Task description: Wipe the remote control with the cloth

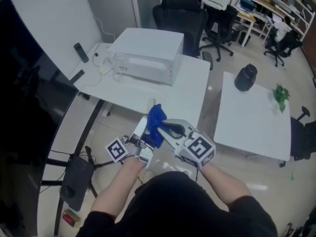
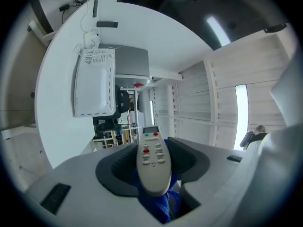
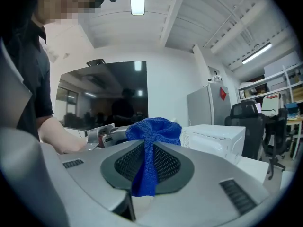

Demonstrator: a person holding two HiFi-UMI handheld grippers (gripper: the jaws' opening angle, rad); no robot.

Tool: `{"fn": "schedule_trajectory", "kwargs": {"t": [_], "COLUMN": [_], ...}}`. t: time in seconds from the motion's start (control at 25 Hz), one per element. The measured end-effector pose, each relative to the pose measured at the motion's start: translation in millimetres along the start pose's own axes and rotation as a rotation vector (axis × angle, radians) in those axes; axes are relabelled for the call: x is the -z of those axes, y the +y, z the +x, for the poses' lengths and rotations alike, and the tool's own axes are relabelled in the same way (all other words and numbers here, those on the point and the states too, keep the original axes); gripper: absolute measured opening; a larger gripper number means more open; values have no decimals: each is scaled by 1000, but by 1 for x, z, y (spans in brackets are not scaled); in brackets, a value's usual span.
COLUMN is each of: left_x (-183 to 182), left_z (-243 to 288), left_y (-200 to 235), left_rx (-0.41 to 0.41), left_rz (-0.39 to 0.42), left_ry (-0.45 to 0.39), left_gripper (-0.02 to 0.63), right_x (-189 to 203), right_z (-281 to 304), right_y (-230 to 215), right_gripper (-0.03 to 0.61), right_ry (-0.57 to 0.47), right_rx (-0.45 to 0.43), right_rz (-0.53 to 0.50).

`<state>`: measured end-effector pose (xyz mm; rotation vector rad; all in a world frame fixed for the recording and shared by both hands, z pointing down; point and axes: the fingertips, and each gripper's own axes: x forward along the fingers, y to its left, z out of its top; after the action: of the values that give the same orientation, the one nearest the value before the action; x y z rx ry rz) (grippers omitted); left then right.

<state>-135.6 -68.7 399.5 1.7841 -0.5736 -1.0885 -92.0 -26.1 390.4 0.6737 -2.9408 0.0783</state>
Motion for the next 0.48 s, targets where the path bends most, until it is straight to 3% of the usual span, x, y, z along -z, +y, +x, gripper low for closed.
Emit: {"fn": "schedule_trajectory", "kwargs": {"t": [0.28,0.48], "left_x": [25,0], "left_z": [-6,0], "left_y": [-8,-8], "left_rx": [29,26], "left_rz": [-20,17], "left_ry": [74,35], "left_gripper": [199,199], "right_x": [-24,-42], "right_z": [-12,-23], "right_y": [-48,-25], "right_gripper": [57,57], "right_ry": [-15,-82], "right_rx": [109,53], "right_rz": [-18,-56]}}
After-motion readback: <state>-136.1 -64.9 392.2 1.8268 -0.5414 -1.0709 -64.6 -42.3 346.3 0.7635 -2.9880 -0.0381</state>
